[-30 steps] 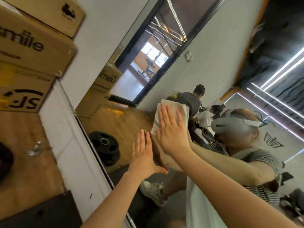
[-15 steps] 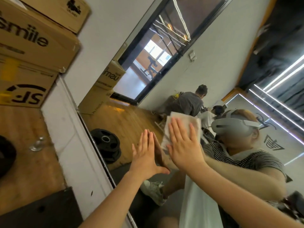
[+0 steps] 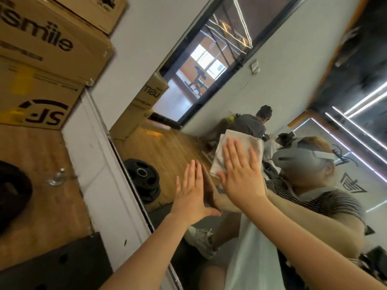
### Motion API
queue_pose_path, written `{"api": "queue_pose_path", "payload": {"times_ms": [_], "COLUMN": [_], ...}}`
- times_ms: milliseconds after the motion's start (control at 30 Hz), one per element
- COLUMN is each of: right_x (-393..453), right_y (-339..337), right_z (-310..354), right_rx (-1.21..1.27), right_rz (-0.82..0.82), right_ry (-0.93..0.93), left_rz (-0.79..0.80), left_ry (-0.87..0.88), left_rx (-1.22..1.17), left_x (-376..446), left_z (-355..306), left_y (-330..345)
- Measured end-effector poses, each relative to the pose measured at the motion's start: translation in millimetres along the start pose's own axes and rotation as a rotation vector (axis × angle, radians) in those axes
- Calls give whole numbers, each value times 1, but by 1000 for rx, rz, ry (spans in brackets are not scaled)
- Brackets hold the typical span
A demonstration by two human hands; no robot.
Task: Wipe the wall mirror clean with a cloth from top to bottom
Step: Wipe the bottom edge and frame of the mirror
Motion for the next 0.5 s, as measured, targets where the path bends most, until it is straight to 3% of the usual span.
{"api": "queue_pose_path", "payload": {"times_ms": [133,300,500], "right_x": [30,99,106], "right_y": [6,2,2], "right_z": [11,29,31], "right_rx": [-70,-71,-85], "right_rz": [123,142,196], "right_ry": [-24,-94,-128], "left_rz": [2,-30,-162], "left_ry": [15,56,77], "left_rx": [-11,-45,-165], "left_x": [6,4,9], "left_z": [8,9,31], "left_y": [3,-2,-28]}}
Point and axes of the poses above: each hand's wrist, its own x-axis towards the middle knuckle, its own y-axis out of the palm, z = x × y, the point moved 9 cm from there along x, towards the middle knuckle, and after that the axes turned 5 degrees about -y, right-handed, at the moved point
